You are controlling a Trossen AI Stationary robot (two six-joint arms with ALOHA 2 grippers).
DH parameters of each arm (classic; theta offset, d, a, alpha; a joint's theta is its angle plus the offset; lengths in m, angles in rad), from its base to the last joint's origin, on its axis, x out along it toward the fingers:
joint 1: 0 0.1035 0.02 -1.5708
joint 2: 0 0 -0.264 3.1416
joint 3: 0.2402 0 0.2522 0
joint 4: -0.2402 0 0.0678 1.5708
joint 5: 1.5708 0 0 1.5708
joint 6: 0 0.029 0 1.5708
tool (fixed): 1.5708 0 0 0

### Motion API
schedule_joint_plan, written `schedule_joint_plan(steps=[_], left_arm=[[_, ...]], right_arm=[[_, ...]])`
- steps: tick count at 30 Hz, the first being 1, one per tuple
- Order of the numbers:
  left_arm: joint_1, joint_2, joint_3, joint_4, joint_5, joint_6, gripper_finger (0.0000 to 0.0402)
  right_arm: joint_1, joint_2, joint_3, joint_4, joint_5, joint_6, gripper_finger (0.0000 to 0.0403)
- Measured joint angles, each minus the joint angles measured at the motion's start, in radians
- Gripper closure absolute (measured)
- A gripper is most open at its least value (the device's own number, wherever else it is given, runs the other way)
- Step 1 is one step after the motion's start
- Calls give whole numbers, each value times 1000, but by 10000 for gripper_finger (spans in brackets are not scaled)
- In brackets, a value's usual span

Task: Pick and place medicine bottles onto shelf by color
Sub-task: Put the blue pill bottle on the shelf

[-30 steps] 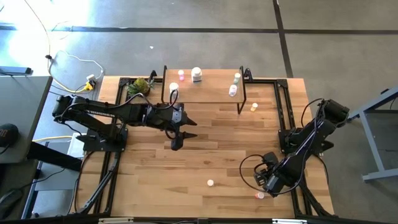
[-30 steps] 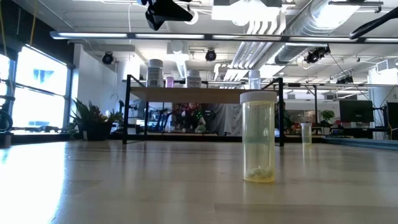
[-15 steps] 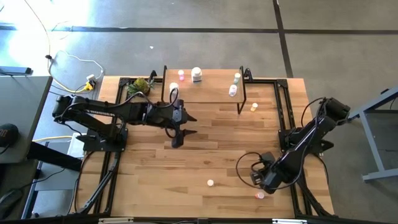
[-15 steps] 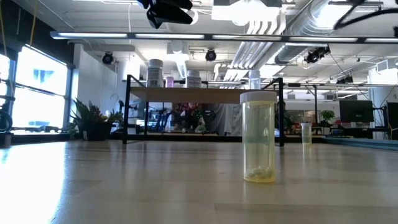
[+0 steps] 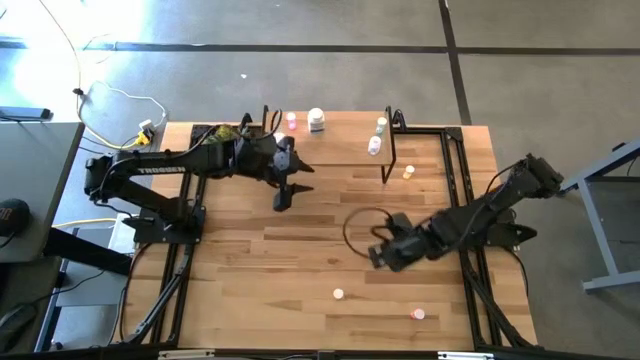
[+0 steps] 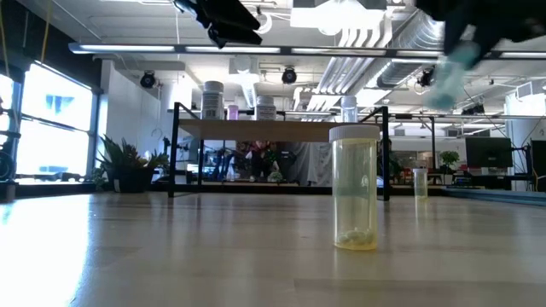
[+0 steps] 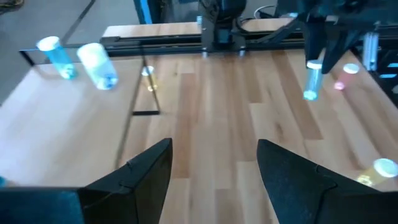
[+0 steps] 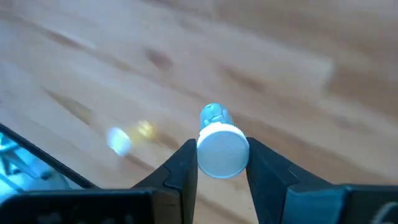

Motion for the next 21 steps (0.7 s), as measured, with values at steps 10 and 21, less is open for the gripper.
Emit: schedule_joint_plan(steps=[10,21], left_arm=[[142,0,0,-6,49,78,179],[212,0,0,-21,109,95,179]], right_arm=[[-275,0,146,-9,73,-365,304],[-578,0,328,-14,67,-871,304]])
